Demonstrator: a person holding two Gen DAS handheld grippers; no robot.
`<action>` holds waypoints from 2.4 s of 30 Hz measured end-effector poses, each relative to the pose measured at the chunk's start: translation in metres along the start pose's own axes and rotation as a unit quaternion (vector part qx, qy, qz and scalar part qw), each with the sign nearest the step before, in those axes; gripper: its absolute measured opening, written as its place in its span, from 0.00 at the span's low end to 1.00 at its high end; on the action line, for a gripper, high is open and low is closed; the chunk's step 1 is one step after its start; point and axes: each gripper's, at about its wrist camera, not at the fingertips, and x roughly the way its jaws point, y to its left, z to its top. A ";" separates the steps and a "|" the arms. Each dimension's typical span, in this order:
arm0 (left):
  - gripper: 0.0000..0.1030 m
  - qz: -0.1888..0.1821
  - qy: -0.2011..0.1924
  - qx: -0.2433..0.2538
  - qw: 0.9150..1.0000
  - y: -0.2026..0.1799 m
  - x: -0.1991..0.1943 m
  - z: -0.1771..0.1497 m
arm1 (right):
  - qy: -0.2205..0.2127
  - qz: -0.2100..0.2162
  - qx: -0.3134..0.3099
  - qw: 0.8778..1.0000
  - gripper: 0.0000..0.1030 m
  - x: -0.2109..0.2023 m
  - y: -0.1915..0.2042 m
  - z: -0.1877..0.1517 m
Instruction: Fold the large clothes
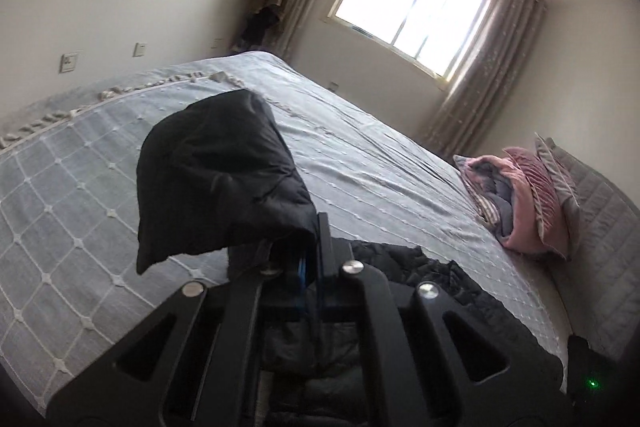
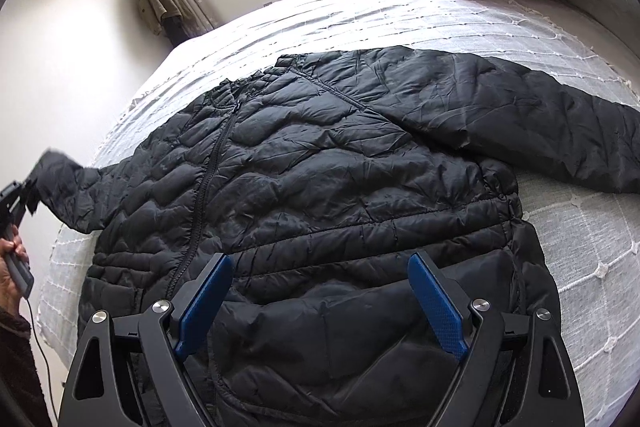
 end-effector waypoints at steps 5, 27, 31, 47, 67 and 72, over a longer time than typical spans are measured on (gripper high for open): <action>0.04 -0.064 0.035 0.050 0.996 -0.061 0.017 -0.015 | -0.005 0.007 0.007 1.000 0.88 -0.004 -0.003 0.001; 0.67 -0.154 0.279 0.236 0.918 -0.179 0.077 -0.167 | -0.011 0.047 0.024 0.999 0.88 -0.002 -0.007 0.008; 0.67 -0.121 0.224 0.162 0.953 -0.145 0.058 -0.150 | -0.018 0.141 0.066 0.988 0.88 -0.002 -0.005 0.015; 0.62 -0.067 0.103 0.016 0.992 -0.046 0.094 -0.128 | 0.028 0.158 0.061 0.985 0.28 0.132 0.066 0.089; 0.79 -0.020 0.180 0.073 0.981 -0.086 0.101 -0.150 | -0.061 0.037 0.185 0.980 0.85 0.042 -0.067 0.072; 0.89 -0.026 0.191 0.086 0.978 -0.103 0.090 -0.158 | -0.105 -0.028 0.265 0.958 0.85 -0.006 -0.142 0.055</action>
